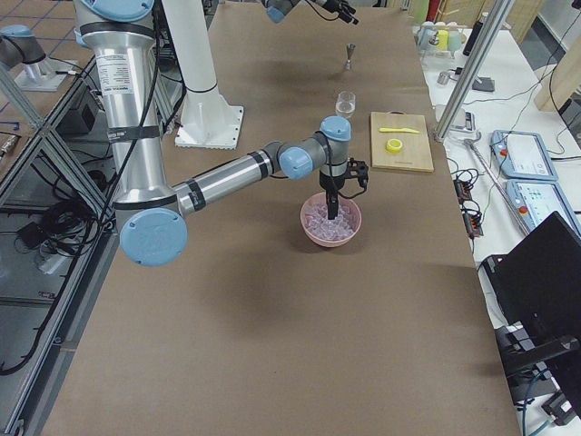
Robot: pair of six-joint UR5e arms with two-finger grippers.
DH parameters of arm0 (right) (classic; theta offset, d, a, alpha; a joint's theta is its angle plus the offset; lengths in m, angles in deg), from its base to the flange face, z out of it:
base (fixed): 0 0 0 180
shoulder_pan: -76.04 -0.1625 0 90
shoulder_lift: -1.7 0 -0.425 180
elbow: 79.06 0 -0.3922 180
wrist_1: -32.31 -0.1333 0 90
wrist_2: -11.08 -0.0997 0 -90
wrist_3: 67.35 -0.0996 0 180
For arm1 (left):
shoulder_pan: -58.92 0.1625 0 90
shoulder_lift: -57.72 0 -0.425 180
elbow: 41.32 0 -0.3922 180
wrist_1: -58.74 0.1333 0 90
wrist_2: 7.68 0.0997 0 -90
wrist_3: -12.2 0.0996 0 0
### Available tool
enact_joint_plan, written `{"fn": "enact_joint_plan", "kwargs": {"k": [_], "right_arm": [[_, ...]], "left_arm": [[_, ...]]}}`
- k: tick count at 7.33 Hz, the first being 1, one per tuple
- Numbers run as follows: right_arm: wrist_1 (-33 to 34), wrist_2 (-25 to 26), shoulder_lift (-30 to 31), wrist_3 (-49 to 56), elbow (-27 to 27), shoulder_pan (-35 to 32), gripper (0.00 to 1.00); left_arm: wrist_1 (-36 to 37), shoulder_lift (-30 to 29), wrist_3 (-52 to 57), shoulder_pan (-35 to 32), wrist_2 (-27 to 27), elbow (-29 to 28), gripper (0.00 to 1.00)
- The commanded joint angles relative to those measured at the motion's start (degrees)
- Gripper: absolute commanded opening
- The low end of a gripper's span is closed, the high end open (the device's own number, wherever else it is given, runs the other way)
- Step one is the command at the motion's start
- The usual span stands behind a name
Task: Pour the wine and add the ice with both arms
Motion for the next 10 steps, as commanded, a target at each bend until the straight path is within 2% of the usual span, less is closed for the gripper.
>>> {"fn": "enact_joint_plan", "kwargs": {"k": [1, 2, 3, 6, 10], "right_arm": [[-1.7, 0.1, 0.1, -0.2, -1.1, 0.6, 1.0], [-1.8, 0.2, -0.2, -0.1, -1.7, 1.4, 1.0], [-1.8, 0.6, -0.3, 0.2, -2.1, 1.9, 0.99], [-1.8, 1.0, -0.4, 0.3, -3.3, 1.9, 0.72], [-1.7, 1.1, -2.7, 0.0, -5.7, 1.9, 0.7]], "left_arm": [[7.8, -0.8, 4.9, -12.0, -23.4, 2.1, 0.98], [9.3, -0.9, 8.4, -15.8, -29.3, 2.0, 0.98], [9.4, -0.8, 9.4, -16.6, -30.5, 1.9, 0.98], [9.4, -0.9, 9.3, -16.6, -30.5, 1.7, 0.98], [9.4, -0.9, 9.2, -16.8, -30.4, 2.0, 0.98]]}}
